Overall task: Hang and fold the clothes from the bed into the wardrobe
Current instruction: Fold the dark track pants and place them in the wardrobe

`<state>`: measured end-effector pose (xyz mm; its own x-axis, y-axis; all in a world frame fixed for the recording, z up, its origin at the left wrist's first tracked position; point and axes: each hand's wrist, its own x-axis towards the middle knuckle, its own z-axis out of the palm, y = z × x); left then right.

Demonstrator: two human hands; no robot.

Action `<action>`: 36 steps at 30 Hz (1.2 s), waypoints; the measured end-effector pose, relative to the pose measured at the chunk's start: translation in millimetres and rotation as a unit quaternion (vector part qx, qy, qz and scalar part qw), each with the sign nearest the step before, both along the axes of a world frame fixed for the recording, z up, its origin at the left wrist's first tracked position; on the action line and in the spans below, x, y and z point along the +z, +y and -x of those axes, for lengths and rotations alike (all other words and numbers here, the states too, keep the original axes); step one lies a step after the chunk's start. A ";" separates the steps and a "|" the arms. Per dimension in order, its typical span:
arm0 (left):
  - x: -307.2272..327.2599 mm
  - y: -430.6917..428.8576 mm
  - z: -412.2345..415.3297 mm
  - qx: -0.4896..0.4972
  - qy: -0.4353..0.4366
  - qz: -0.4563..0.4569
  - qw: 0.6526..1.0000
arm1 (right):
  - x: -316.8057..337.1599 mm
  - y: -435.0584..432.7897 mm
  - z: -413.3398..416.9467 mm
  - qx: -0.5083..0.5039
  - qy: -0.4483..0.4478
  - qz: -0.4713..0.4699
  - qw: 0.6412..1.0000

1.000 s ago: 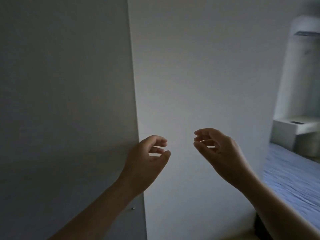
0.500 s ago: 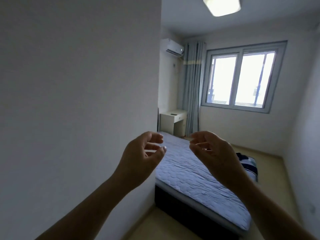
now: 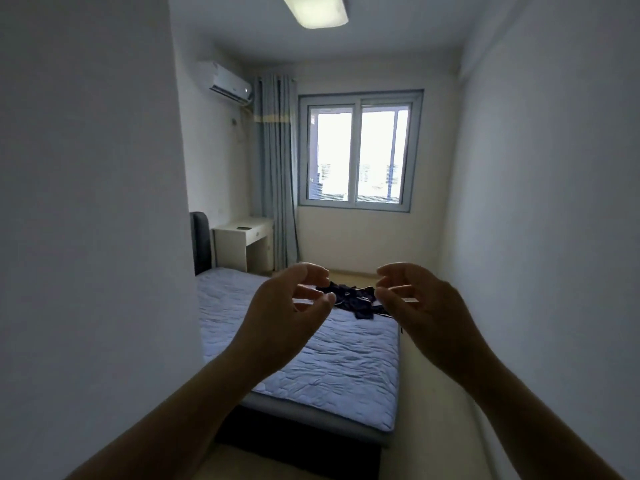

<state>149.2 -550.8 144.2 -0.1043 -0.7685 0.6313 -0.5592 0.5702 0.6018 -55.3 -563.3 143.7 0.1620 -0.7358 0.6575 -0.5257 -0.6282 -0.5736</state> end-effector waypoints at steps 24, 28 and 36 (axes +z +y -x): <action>-38.3 -283.9 133.5 -0.216 0.018 -0.035 0.976 | -35.5 -192.5 113.3 -0.228 -0.038 -0.036 0.972; -37.5 -324.3 193.6 -0.220 0.008 -0.029 0.975 | -32.3 -232.0 169.3 -0.230 -0.050 -0.035 0.971; -36.1 -406.1 287.1 -0.221 0.007 -0.033 0.975 | -26.9 -312.5 259.9 -0.232 -0.064 -0.037 0.970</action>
